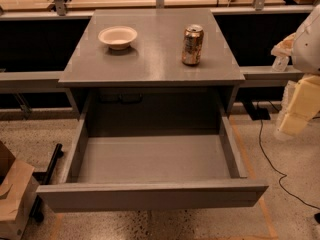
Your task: Place orange can into top drawer
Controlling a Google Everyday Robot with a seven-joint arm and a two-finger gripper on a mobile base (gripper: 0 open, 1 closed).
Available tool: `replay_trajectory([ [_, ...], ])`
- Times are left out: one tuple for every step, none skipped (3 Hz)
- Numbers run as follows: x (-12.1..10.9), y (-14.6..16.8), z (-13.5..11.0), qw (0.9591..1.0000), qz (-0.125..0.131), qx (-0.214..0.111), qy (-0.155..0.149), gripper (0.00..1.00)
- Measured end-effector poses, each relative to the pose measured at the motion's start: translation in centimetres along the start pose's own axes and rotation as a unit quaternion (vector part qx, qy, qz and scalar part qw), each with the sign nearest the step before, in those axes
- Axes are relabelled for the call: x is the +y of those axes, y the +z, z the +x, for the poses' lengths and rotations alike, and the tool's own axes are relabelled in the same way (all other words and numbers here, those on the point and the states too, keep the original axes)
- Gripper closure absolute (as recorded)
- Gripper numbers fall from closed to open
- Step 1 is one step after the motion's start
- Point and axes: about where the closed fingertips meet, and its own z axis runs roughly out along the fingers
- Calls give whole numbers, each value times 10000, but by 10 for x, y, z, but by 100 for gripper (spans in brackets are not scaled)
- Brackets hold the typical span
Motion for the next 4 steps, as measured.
replay_trajectory([
  [0, 0, 0, 10000, 1, 0, 0, 0],
  [-17, 4, -5, 9998, 135, -151, -16, 0],
  [-46, 25, -12, 9980, 273, -570, -8, 0],
  [-80, 66, -23, 9943, 279, -1009, 189, 0],
])
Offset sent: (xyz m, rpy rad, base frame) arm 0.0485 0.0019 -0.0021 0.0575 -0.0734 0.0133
